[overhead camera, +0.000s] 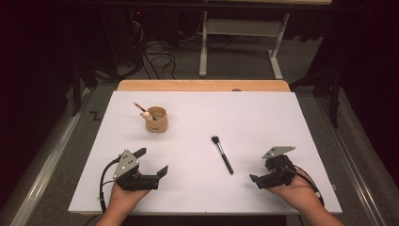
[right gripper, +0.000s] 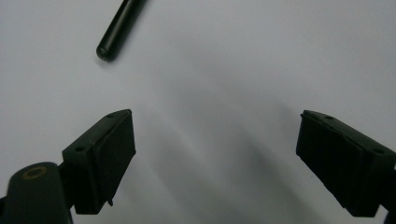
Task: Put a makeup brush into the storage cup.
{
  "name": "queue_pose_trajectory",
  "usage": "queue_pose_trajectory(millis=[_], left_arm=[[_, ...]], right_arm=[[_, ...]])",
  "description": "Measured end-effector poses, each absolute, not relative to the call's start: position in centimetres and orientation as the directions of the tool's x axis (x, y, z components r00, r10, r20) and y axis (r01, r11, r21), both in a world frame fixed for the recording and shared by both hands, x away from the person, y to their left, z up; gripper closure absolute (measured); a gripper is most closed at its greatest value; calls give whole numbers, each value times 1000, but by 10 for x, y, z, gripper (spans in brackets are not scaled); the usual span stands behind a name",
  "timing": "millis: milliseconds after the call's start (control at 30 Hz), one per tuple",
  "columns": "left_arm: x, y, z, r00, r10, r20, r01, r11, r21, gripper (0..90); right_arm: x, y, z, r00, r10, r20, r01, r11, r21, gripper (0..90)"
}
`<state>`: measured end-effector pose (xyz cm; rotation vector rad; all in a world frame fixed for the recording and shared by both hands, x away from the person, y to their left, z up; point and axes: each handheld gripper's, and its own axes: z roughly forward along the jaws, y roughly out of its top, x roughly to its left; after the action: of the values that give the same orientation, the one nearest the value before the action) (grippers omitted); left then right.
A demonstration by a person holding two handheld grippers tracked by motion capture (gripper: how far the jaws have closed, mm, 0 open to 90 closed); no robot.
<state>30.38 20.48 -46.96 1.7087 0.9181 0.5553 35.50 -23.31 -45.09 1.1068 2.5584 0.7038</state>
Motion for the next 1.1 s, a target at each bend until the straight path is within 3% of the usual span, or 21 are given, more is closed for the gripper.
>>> queue_pose_trajectory(millis=[767,1100], left_arm=[[302,202,-469,606,792,-81,301,-134,944,13],[303,202,-469,607,790,-86,305,-132,943,13]], right_arm=[[363,-221,-446,-681,732,-10,681,638,359,177],[367,-213,-441,-694,720,5,682,654,327,243]])
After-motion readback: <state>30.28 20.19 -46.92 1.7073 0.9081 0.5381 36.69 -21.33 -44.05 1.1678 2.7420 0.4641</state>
